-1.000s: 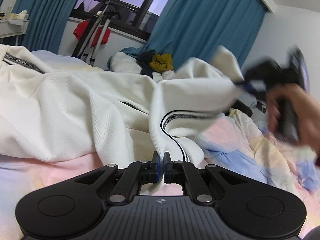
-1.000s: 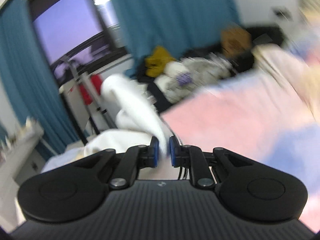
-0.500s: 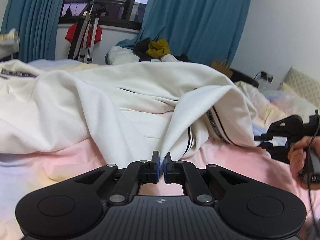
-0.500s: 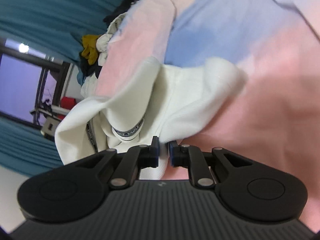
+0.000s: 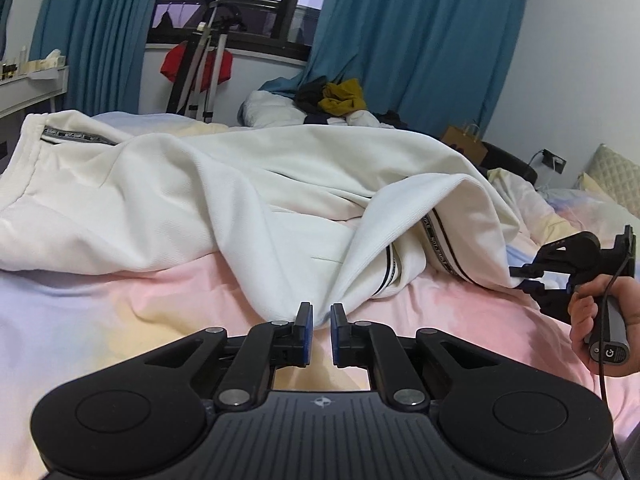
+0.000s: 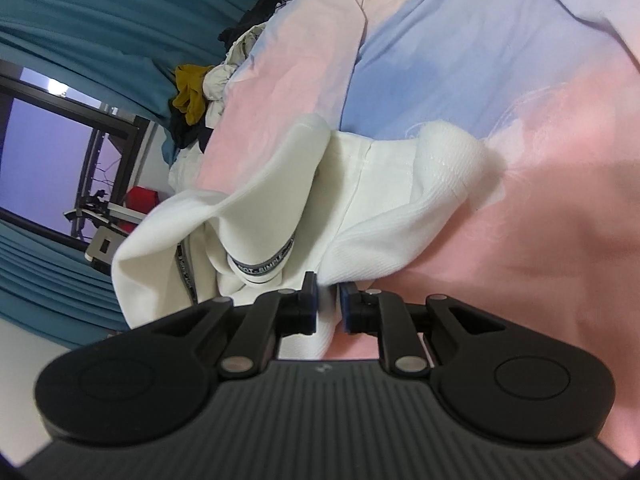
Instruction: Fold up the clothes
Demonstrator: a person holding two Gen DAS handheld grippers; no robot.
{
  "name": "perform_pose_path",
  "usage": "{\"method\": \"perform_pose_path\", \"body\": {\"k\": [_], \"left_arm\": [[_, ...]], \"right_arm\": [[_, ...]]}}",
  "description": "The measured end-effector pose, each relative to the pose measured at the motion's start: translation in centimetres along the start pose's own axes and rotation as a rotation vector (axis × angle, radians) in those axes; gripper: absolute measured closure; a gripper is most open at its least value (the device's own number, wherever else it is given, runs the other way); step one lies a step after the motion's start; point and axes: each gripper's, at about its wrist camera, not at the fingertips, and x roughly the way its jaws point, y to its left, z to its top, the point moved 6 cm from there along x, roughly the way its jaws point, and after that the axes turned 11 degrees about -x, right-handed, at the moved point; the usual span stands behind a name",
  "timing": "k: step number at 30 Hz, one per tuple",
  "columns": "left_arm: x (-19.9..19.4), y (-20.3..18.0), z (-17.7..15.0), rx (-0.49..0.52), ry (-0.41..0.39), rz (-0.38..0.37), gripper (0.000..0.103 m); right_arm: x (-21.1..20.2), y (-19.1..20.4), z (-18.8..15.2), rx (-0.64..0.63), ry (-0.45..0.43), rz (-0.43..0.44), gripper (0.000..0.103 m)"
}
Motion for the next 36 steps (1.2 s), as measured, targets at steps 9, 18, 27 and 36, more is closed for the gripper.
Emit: {"method": "perform_pose_path", "body": {"k": [9,18,27,36], "left_arm": [[1.0,0.5,0.2,-0.048,0.007,0.037,0.091],[1.3,0.8,0.4,-0.125,0.013,0.028,0.088],[0.9,1.3,1.0,-0.23,-0.007,0.001,0.086],[-1.0,6.0,2.9,-0.53,-0.072,-0.005,0.073]], "right_arm": [[0.4,-1.9,0.6,0.175,-0.032,0.041,0.049],[0.5,-3.5,1.2,0.267,-0.09,-0.016,0.051],[-1.0,-3.2,2.2,0.198,-0.164,-0.05,0.097],[-4.6,-2.2,5.1,0.104,-0.391,-0.089,0.097]]}}
